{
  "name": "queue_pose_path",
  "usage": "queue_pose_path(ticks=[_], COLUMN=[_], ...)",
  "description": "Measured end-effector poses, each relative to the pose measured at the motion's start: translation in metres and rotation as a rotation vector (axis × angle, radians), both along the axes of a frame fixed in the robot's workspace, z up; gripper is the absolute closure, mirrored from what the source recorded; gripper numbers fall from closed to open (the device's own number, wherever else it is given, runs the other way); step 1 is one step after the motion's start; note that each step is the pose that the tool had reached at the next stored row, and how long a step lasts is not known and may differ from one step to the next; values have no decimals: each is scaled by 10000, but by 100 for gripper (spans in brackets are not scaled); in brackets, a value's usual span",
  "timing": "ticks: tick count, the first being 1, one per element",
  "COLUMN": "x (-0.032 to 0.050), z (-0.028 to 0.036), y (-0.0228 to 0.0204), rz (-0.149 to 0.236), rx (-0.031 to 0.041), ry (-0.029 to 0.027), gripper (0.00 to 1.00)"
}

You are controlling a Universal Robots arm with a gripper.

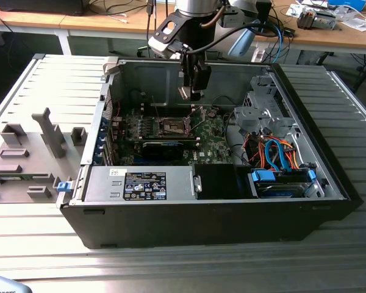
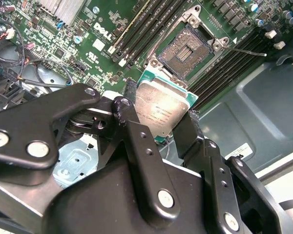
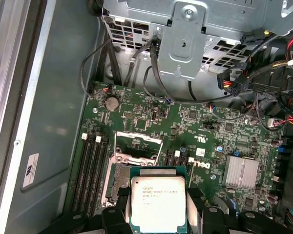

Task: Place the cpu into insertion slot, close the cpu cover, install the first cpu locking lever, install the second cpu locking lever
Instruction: 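Place the cpu into insertion slot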

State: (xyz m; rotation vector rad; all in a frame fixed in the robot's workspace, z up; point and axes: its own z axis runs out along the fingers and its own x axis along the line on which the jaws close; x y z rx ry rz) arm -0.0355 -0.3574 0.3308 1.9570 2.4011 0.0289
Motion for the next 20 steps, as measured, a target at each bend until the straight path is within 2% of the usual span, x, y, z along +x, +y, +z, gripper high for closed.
queue_pose_path(ticks=[20], x=[0], z=[0], y=[0], rz=[-204], rx=[0], ry=[0], gripper=[46])
